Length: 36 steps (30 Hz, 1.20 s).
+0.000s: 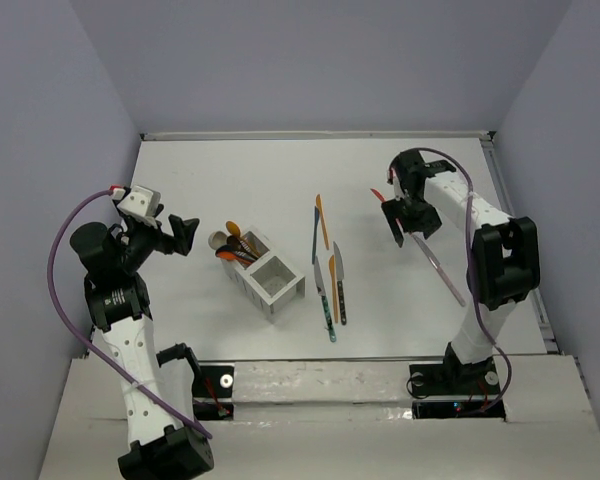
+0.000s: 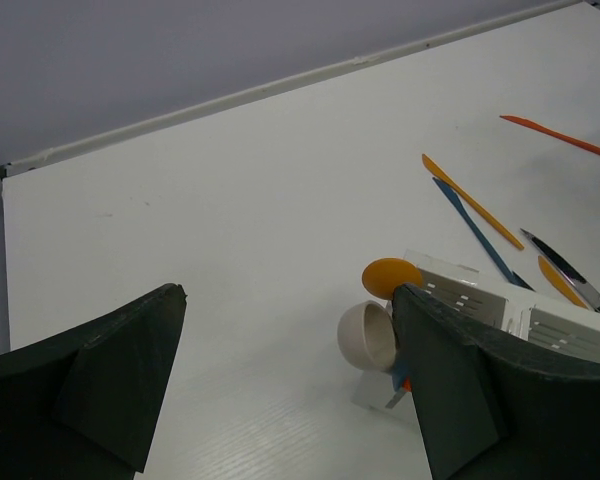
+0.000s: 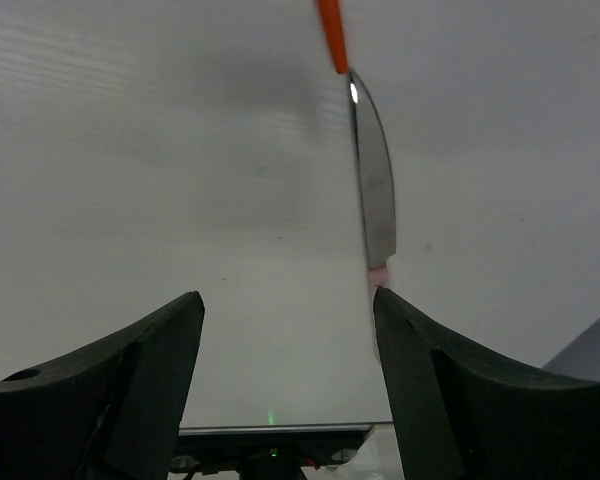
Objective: Sort the eating utensils into containers
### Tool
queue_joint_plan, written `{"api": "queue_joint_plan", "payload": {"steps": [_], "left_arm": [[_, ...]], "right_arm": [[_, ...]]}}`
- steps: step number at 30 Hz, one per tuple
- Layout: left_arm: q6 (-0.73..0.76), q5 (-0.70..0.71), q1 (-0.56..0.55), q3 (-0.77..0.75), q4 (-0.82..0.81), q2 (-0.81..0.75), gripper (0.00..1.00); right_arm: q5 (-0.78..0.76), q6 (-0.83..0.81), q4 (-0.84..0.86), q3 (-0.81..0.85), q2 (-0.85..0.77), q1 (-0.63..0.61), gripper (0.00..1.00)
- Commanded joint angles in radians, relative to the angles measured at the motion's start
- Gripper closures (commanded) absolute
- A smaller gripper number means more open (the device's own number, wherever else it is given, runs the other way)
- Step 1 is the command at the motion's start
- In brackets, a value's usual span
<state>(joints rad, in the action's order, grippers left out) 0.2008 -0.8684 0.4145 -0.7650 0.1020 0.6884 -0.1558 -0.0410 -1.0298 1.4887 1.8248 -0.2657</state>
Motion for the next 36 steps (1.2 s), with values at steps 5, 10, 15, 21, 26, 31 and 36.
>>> {"api": "queue_joint_plan", "payload": {"steps": [5,10,15,21,26,31,36], "left_arm": [[0.005,-0.041,0.004,-0.025,-0.024,-0.01,0.03],[0.02,-0.04,0.004,-0.031,-0.018,-0.033,0.02],[0.032,-0.072,0.004,-0.036,-0.004,-0.043,0.01],[0.035,-0.09,0.004,-0.037,-0.001,-0.044,0.01],[0.038,-0.098,0.004,-0.033,-0.001,-0.05,0.01],[0.04,-0.095,0.004,-0.03,-0.002,-0.049,0.01],[0.04,-0.092,0.004,-0.026,-0.007,-0.05,0.01]], "right_arm": [[-0.031,-0.103,0.011,-0.143,-0.012,0.187,0.27],[0.01,-0.21,0.079,-0.211,0.011,0.247,0.27],[0.076,-0.241,0.125,-0.303,0.024,0.283,0.29],[0.004,-0.258,0.169,-0.361,-0.007,0.283,0.3],[-0.034,-0.26,0.203,-0.352,0.027,0.283,0.51],[-0.039,-0.264,0.2,-0.347,0.041,0.283,0.76],[-0.034,-0.272,0.201,-0.344,0.031,0.283,0.88]]}}
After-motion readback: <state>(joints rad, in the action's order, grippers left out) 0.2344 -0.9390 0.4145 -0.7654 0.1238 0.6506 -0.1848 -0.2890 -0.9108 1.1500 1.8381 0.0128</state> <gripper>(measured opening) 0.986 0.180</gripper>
